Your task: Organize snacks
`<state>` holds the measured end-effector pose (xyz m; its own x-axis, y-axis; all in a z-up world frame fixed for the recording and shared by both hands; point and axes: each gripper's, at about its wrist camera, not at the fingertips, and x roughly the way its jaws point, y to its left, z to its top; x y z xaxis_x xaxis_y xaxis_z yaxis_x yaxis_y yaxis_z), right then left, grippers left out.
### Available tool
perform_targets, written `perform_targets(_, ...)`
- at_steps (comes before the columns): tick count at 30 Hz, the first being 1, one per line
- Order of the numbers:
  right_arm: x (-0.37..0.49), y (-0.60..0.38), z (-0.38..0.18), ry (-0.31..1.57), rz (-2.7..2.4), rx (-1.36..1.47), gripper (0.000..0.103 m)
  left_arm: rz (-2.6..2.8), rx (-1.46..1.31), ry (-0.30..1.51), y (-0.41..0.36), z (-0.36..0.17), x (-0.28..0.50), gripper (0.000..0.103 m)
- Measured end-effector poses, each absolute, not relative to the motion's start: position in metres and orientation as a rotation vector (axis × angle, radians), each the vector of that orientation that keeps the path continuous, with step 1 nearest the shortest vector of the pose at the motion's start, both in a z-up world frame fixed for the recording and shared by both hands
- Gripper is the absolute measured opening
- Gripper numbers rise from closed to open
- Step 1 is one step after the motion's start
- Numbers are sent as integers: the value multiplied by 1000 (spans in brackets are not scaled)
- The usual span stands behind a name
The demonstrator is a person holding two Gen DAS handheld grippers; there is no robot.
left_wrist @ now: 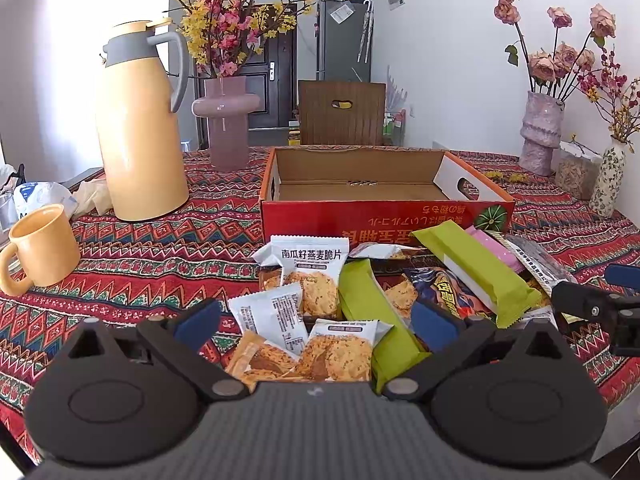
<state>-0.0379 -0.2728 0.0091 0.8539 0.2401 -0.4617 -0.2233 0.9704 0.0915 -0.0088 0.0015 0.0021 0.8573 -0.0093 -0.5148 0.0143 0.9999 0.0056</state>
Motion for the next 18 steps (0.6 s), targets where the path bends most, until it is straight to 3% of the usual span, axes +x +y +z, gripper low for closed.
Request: perform_targets(18,-37,-273,8,493,243,34,103,-13,8,541,2,2,-9,103)
